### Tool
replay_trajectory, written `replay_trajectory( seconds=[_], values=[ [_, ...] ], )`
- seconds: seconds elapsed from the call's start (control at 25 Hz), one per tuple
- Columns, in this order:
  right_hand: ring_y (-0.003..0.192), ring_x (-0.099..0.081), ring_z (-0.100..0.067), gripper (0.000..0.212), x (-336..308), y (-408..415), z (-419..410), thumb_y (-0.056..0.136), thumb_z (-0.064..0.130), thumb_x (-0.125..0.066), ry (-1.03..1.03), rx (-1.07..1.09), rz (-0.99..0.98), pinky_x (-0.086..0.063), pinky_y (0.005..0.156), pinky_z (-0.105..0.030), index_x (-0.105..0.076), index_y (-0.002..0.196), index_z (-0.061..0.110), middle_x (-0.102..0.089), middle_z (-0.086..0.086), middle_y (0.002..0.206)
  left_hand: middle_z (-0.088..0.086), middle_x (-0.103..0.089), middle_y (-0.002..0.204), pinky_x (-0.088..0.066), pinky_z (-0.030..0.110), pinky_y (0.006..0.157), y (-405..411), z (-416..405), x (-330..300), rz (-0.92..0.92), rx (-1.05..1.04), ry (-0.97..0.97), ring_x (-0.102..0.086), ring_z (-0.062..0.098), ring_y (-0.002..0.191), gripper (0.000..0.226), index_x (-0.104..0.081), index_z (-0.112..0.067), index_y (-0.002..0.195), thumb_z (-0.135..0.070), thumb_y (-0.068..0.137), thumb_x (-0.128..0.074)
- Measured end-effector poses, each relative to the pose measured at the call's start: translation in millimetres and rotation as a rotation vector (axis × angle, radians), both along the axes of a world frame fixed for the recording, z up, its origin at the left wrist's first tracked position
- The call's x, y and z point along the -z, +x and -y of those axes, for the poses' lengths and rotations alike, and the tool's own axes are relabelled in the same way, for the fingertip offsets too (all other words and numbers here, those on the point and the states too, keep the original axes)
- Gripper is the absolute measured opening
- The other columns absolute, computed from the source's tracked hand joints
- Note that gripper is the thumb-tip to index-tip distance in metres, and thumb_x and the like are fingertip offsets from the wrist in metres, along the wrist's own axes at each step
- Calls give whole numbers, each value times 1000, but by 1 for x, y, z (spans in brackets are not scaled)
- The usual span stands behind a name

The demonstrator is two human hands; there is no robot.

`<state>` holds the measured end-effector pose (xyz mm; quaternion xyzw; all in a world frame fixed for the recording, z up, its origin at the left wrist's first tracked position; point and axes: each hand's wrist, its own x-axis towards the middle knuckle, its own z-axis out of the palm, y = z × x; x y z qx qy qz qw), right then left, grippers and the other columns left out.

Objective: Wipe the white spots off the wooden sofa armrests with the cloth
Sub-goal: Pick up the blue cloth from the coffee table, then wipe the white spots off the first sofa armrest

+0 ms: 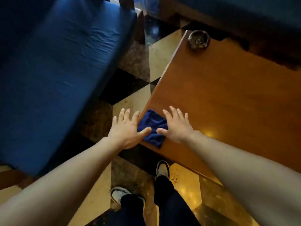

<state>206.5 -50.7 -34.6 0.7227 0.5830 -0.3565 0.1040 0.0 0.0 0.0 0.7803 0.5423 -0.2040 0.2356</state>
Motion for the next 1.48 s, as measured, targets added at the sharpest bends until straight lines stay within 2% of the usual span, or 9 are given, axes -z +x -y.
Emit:
replay_trajectory(
  seconds=[0.24, 0.44, 0.56, 0.68, 0.88, 1.04, 1.12, 1.28, 1.48],
  values=[
    [143, -37, -37, 79, 89, -32, -11, 99, 50, -57, 109, -19, 197, -28, 121, -49, -24, 159, 10, -38, -17, 155, 18, -25, 167, -32, 52, 121, -9, 10, 111, 91, -16, -82, -23, 36, 154, 83, -16, -17, 163, -58, 98, -48],
    [132, -46, -35, 88, 109, -41, -10, 87, 47, -76, 121, 217, 154, -40, 112, -44, -31, 156, 13, -48, -14, 145, 15, -38, 155, -44, 46, 111, -5, 35, 139, 283, -176, -66, -38, 34, 141, 71, -35, -12, 154, -40, 95, -61],
    [116, -59, -30, 59, 104, -45, -14, 83, 38, -81, 76, 357, -24, -50, 93, -40, -54, 131, 17, -59, -8, 128, 13, -45, 148, -42, 47, 112, -9, 35, 138, 387, -297, -66, -42, 33, 137, 67, -40, -11, 151, -33, 93, -66],
    [98, -55, -22, 33, 90, -69, -13, 87, 31, -76, 80, 343, -159, -41, 80, -32, -57, 112, 22, -51, -2, 114, 12, -51, 147, -42, 43, 113, -27, 26, 129, 464, -411, -167, -48, 31, 137, 72, -39, -12, 153, -26, 89, -70],
    [76, -59, -5, 11, 51, -147, -29, 95, 38, -70, 87, 78, -383, -41, 64, -22, -60, 98, 33, -62, 15, 85, 7, -47, 153, -43, 36, 115, -100, 10, 92, 640, -666, -284, -48, 23, 140, 98, -29, -23, 160, 1, 77, -74],
    [80, -60, 5, 14, -6, -240, -45, 98, 31, -66, 102, -101, -565, -42, 66, -7, -65, 112, 28, -63, 17, 89, 1, -70, 110, -63, 30, 74, -202, 8, 36, 874, -893, -288, -70, 21, 106, 62, -62, -18, 125, 15, 72, -65],
    [89, -64, -7, 18, -41, -285, -50, 96, 21, -69, 83, -168, -603, -46, 73, -15, -66, 114, 21, -68, 7, 98, 14, -73, 99, -63, 40, 73, -254, 22, 5, 891, -973, -241, -71, 23, 90, 47, -65, -8, 112, 15, 71, -67],
    [106, -69, -16, 45, -113, -376, -55, 87, 5, -75, -30, -307, -634, -56, 92, -32, -64, 129, 13, -72, -4, 117, 6, -76, 87, -59, 24, 60, -362, 62, -55, 882, -1098, -134, -73, 12, 76, 36, -68, -11, 99, 7, 70, -78],
    [91, -68, -17, 29, -170, -483, -50, 83, 22, -83, -138, -732, -417, -55, 79, -33, -70, 108, 18, -72, 2, 99, -8, -69, 73, -49, 14, 58, -462, 123, -109, 892, -1177, 36, -65, -3, 65, 34, -63, -20, 85, 7, 71, -80]
  ],
)
